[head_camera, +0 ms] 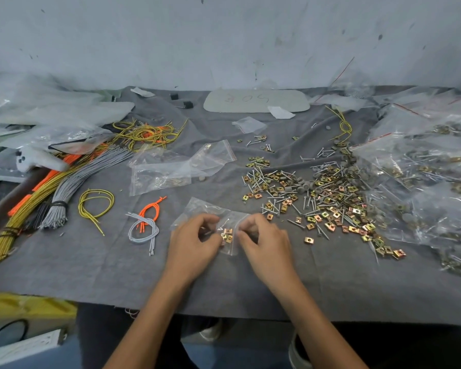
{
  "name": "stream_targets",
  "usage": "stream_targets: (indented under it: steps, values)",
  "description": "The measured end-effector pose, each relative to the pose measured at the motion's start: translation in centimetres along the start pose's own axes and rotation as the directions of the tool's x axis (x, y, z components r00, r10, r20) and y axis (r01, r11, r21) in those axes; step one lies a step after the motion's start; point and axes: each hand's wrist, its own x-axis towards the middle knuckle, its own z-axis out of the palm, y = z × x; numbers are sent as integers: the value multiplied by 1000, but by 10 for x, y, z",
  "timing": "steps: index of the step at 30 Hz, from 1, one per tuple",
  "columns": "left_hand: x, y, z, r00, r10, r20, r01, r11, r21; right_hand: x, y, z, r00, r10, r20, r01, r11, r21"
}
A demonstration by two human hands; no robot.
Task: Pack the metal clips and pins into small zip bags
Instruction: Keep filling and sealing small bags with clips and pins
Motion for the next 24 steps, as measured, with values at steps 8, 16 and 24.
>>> stream_targets:
  steps: [8, 16, 24]
  values:
    - [-10, 7, 3, 977, 213, -28, -194, 930, 313, -3, -4, -7, 985, -84, 150, 71, 994, 87]
    - [-9, 16, 11, 975, 224, -18, -208, 931, 300, 14, 26, -28, 981, -17, -193, -25, 977, -213]
    - [3, 17, 22, 990, 123, -69, -99, 954, 281, 20, 23, -25, 986, -16, -165, -67, 870, -488]
